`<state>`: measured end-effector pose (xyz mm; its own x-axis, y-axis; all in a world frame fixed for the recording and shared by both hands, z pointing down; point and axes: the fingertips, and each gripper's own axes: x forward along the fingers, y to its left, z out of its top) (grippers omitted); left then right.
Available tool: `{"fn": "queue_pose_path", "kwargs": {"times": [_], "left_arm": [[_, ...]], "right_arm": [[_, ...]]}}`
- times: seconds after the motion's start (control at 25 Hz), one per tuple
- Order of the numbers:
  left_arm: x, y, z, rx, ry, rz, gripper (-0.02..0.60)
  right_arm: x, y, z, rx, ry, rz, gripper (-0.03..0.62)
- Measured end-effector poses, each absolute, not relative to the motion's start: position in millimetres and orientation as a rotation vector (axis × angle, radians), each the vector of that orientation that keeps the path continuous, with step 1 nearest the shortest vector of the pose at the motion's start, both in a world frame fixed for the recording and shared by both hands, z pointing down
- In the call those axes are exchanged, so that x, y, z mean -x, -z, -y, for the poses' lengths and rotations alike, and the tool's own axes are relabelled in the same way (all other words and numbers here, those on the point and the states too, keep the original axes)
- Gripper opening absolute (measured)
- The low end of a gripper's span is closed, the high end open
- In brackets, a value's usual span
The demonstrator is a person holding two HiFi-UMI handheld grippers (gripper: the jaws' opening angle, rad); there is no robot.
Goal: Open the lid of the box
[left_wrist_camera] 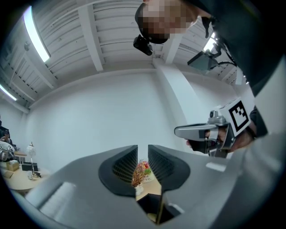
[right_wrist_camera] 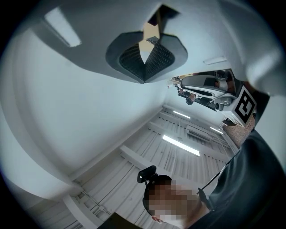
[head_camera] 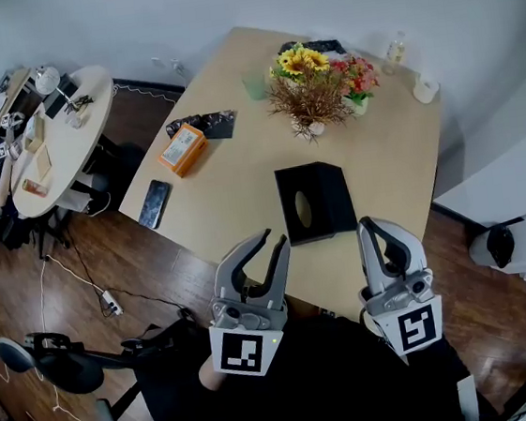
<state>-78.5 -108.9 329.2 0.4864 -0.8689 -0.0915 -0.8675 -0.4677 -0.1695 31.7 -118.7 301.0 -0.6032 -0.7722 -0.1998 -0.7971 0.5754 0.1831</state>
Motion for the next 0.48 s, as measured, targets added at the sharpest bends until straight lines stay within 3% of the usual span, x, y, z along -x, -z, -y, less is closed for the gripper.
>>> {"fn": "queue_pose_path", "kwargs": {"times": [0.48], "left_arm": [[83.9,-330.8,106.5,2.539,0.012,-1.513,0.052]], "right_arm": [[-27.5,-301.0,114.3,1.350,-0.407,-2.706,0.000]]}}
